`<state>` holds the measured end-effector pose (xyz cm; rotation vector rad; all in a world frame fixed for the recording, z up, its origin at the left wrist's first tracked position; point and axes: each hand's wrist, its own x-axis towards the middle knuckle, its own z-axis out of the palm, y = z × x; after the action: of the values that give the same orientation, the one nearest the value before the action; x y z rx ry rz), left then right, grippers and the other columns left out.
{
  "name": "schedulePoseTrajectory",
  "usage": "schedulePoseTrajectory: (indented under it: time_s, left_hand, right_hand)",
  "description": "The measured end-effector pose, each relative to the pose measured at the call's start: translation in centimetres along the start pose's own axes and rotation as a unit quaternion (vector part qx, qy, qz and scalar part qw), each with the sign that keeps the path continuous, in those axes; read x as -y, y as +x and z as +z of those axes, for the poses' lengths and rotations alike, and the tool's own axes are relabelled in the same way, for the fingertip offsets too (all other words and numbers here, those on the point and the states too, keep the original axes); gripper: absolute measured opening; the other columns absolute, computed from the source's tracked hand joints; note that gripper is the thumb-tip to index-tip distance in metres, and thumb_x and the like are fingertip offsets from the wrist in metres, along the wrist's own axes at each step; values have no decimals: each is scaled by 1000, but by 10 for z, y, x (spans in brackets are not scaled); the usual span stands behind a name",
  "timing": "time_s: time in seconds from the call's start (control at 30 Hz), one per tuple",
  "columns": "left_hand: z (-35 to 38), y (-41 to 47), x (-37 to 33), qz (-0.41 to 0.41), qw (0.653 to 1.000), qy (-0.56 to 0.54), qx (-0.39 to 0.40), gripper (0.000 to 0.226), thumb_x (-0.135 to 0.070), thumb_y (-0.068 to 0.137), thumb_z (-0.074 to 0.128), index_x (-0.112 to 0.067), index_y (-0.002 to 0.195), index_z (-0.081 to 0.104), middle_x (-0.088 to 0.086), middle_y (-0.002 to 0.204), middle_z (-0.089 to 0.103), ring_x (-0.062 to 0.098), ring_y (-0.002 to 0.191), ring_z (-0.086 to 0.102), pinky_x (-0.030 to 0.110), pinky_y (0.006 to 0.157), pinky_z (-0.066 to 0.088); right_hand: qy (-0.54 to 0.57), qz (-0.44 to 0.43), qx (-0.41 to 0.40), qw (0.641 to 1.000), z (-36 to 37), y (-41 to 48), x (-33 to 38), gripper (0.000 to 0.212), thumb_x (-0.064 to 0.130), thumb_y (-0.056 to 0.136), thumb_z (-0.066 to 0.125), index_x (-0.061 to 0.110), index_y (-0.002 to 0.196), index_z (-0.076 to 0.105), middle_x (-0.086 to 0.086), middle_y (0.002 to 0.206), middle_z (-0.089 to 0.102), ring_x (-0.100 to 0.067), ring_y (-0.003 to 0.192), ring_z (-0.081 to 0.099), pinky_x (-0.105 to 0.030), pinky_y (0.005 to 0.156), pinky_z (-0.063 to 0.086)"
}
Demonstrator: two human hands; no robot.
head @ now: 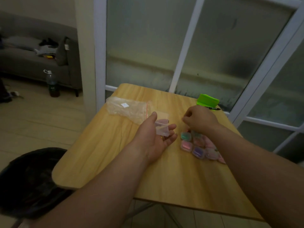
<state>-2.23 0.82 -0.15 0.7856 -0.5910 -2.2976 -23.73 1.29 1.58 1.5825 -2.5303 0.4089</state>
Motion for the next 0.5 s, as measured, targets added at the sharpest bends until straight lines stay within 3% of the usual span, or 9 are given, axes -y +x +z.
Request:
schedulePoseTrajectory:
  time_s: [0.07,0.17,0.3,0.4,0.5]
  left_hand:
    - [-1,0,0,-5,1000,-9,1,54,-52,108,45,-5,132,56,25,114,69,27,87,62,37,68,60]
    - [-2,0,-1,-4,1000,-25,18,53,-51,109,44,-6,132,59,25,121,67,28,99,65,39,73,61]
    - [-2,-5,-1,-12,997,-48,62,52,-49,110,40,-7,132,61,20,117,76,29,112,73,43,91,61]
    - [-2,-9,0,-27,996,-36,82,58,-50,111,36,-4,134,62,19,122,75,29,113,74,41,94,61]
    - [-2,-9,-1,-26,996,-36,80,60,-51,110,36,-3,134,63,14,128,72,24,117,70,41,102,55]
  right_hand:
    - [101,-36,-43,993,-13,-14,16,8,31,94,74,24,92,76,9,85,75,-9,69,70,-25,58,47]
    - [178,-135,-62,973,-31,-45,46,6,32,93,78,27,94,76,14,85,73,-2,77,67,-25,67,51]
    - [115,-201,-18,973,-34,-71,69,11,43,93,76,32,97,76,15,87,66,-3,83,63,-32,73,53]
    - [68,-206,13,976,-33,-72,70,15,44,94,73,32,102,79,12,91,58,-7,85,59,-37,76,54]
    - [69,-217,29,973,-37,-72,66,19,44,95,71,32,107,81,11,92,58,-5,85,58,-33,75,50]
